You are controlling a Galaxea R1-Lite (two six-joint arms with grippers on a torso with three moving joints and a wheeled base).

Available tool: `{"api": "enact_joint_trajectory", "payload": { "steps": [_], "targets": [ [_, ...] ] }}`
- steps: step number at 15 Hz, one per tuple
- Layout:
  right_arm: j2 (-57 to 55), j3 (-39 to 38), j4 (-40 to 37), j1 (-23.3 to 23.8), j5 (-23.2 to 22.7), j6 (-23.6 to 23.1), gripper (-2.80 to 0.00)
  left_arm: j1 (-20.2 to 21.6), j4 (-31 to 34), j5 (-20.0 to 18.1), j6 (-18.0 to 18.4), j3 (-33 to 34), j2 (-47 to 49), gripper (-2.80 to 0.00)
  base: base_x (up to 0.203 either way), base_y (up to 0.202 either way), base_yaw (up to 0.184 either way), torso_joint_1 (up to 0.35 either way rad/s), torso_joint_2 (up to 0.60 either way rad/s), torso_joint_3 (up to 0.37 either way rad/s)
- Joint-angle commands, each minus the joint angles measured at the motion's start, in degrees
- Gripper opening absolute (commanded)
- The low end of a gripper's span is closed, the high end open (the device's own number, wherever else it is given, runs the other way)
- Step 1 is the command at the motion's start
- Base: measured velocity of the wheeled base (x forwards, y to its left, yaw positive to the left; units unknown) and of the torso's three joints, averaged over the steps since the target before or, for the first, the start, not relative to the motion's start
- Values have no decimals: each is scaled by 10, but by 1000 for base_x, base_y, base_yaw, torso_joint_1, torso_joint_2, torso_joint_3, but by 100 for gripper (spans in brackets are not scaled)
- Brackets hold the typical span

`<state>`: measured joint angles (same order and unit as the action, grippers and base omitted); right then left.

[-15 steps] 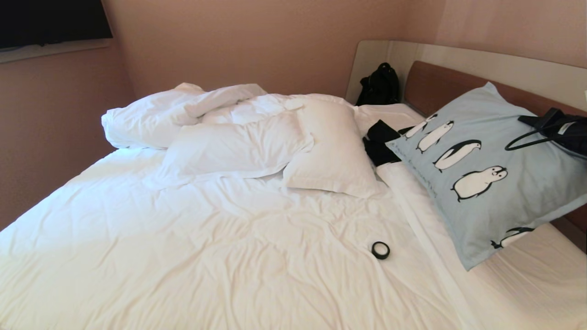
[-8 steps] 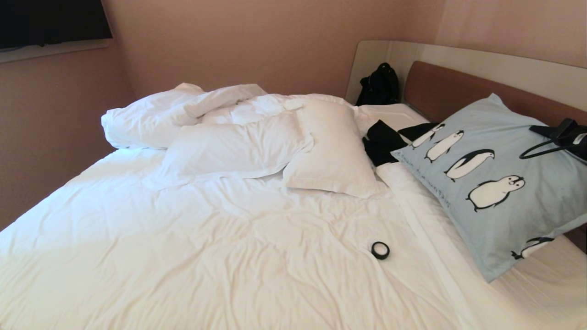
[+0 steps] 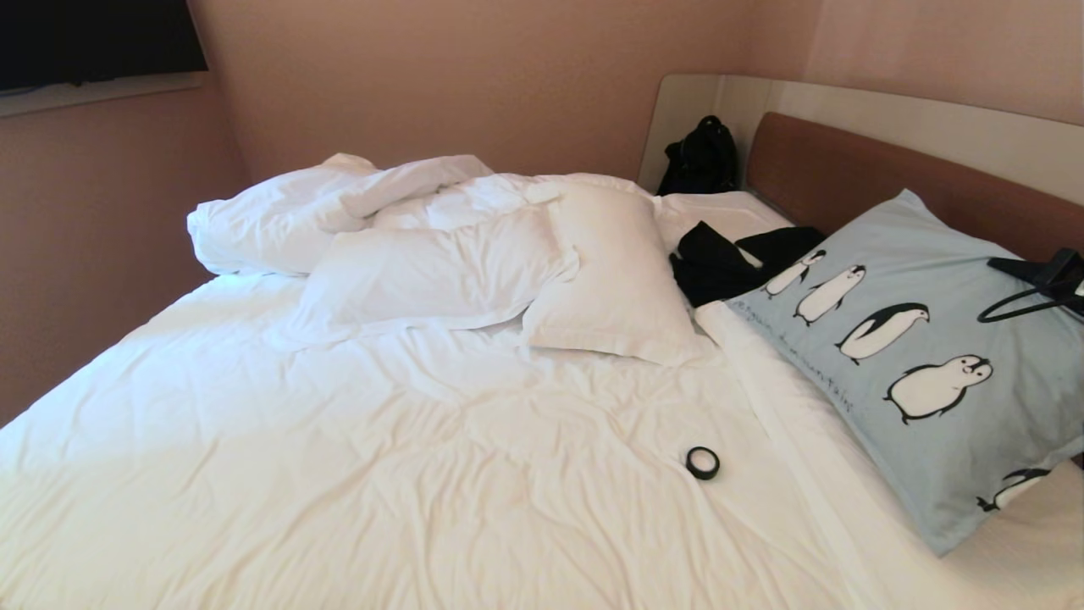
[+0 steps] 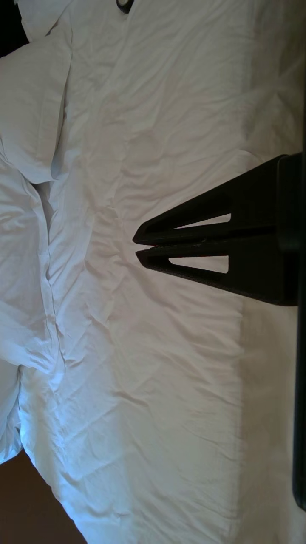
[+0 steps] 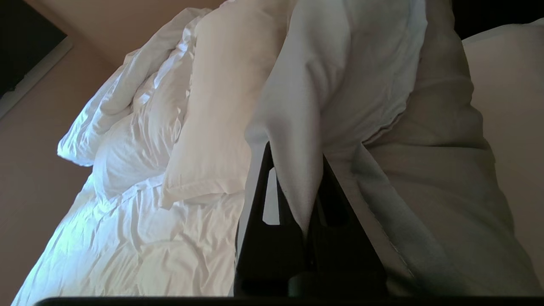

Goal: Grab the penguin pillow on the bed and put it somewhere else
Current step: Place the pillow at the bedside

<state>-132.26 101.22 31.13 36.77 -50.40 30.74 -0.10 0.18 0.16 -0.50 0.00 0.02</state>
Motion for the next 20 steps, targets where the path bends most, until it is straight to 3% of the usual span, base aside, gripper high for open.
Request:
{"api": "enact_joint_trajectory", "payload": {
  "steps": [1, 20],
  "targets": [
    [-16, 0, 8, 1, -7, 2, -280, 0, 0, 0, 0, 1, 0, -280, 0, 0, 0, 0, 0, 0],
    [-38, 0, 26, 22, -7, 16, -280, 0, 0, 0, 0, 1, 0, -280, 0, 0, 0, 0, 0, 0]
  ]
}}
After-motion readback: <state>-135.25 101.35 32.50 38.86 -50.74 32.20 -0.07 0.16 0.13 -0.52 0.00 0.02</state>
